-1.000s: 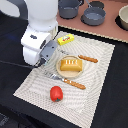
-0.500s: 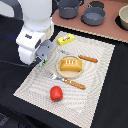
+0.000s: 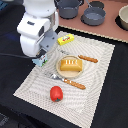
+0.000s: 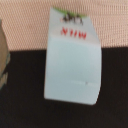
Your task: Interact with the objects in diverse but meaningful ways.
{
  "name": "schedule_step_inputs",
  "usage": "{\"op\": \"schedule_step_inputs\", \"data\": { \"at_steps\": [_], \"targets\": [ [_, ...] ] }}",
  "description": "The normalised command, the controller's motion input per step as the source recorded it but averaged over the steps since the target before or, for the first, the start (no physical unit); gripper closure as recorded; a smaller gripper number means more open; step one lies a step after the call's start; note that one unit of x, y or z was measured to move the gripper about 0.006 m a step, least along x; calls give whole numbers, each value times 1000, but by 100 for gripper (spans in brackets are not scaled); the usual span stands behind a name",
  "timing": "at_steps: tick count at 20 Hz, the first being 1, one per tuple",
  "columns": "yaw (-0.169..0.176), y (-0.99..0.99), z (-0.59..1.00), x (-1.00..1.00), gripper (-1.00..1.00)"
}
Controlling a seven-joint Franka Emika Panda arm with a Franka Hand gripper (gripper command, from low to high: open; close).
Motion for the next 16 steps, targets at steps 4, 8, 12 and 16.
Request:
{"op": "schedule_step_inputs", "data": {
  "at_steps": [4, 8, 12, 16],
  "targets": [
    [0, 0, 291, 1000, -100],
    [0, 0, 210, 1000, -100],
    [0, 0, 81, 920, -100],
    [2, -26, -29, 759, -100]
  ]
}}
